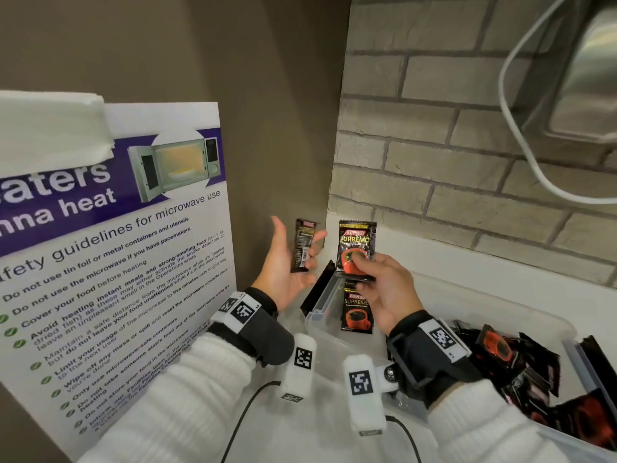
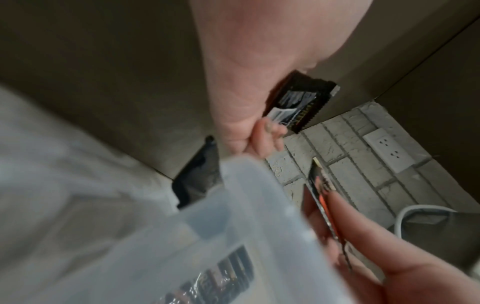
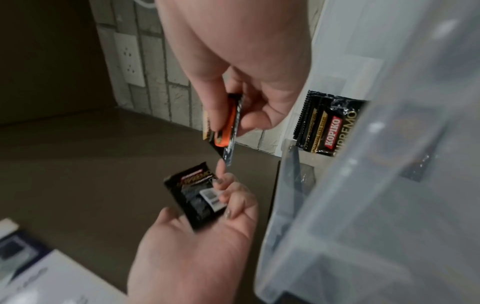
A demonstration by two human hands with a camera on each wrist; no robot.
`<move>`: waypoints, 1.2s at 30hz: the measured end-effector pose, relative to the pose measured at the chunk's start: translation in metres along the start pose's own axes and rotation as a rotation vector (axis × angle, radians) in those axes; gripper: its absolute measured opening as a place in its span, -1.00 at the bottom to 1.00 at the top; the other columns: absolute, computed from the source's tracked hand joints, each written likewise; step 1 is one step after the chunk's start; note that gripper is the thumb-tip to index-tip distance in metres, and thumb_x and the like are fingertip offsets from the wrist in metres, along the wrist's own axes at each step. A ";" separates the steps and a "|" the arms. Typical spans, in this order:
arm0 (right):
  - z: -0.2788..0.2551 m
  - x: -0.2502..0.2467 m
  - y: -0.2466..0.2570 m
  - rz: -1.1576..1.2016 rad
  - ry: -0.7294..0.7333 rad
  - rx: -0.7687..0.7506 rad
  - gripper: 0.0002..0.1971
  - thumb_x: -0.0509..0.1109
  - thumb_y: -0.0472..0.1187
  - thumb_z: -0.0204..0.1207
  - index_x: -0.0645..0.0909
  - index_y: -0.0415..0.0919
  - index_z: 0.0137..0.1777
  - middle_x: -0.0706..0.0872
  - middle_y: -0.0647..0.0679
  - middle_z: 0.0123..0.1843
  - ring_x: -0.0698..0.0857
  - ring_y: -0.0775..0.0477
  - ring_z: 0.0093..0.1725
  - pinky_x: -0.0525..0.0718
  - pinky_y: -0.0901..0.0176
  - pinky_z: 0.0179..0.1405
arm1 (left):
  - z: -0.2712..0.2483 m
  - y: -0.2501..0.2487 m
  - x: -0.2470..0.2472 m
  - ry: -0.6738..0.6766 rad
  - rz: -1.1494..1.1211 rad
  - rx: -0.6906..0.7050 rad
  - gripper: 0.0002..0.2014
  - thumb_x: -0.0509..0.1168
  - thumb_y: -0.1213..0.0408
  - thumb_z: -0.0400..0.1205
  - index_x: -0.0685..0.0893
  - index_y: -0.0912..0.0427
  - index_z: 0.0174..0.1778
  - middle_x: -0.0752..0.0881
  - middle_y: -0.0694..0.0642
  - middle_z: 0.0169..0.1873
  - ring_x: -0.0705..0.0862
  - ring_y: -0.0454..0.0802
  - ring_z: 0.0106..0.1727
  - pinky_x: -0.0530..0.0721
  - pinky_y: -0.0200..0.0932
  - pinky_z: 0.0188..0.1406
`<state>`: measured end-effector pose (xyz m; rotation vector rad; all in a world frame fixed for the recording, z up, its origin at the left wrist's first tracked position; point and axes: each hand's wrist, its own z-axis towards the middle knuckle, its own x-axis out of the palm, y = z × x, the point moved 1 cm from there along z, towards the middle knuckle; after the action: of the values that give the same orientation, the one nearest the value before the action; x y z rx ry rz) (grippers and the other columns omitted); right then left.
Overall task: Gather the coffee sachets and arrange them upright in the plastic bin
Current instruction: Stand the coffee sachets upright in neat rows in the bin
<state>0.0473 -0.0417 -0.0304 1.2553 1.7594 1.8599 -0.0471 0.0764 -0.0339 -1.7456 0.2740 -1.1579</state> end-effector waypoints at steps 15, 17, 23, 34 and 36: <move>-0.002 0.026 -0.009 -0.032 0.166 0.072 -0.63 0.01 0.02 0.72 0.52 -0.13 0.31 0.71 -0.16 0.17 0.66 -0.14 0.22 0.55 -0.19 0.34 | -0.002 0.011 0.024 -0.077 0.630 0.258 -0.65 0.12 0.42 0.70 0.31 0.19 0.42 0.56 0.08 0.19 0.60 -0.12 0.13 0.62 -0.21 0.17; -0.003 0.027 -0.010 -0.145 0.190 0.050 -0.71 0.11 -0.08 0.70 0.52 -0.13 0.31 0.70 -0.16 0.20 0.65 -0.13 0.21 0.60 -0.10 0.26 | 0.001 0.014 0.025 -0.095 0.700 0.258 -0.65 0.06 0.40 0.73 0.35 0.20 0.45 0.48 0.18 0.31 0.53 0.04 0.31 0.50 -0.01 0.39; 0.001 0.023 -0.005 -0.439 0.058 -0.035 -0.74 0.20 -0.36 0.63 0.52 -0.16 0.27 0.68 -0.09 0.11 0.64 -0.06 0.08 0.59 0.20 -0.07 | 0.002 0.017 0.021 -0.037 0.810 0.200 -0.55 0.18 0.20 0.54 0.52 0.11 0.38 0.51 0.29 0.32 0.49 0.21 0.37 0.39 0.20 0.45; 0.020 -0.037 0.001 -0.676 -0.017 0.152 -0.74 0.38 -0.51 0.43 0.49 -0.15 -0.30 0.55 -0.04 -0.30 0.52 0.08 -0.38 0.53 0.33 -0.46 | -0.007 0.035 0.001 -0.087 1.049 -0.009 -0.50 0.19 0.19 0.69 0.27 0.12 0.56 0.48 0.15 0.38 0.53 0.00 0.21 0.47 -0.22 0.14; 0.025 -0.041 -0.005 -0.798 0.041 0.237 -0.77 0.35 -0.52 0.45 0.50 -0.19 -0.30 0.56 -0.08 -0.29 0.55 0.05 -0.36 0.57 0.30 -0.37 | -0.007 0.034 0.002 -0.075 1.053 -0.006 -0.51 0.16 0.27 0.70 0.25 0.13 0.57 0.51 0.14 0.34 0.56 -0.01 0.15 0.49 -0.26 0.05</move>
<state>0.0879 -0.0537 -0.0546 0.4353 2.1132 1.2420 -0.0410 0.0538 -0.0599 -1.3161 0.9987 -0.3141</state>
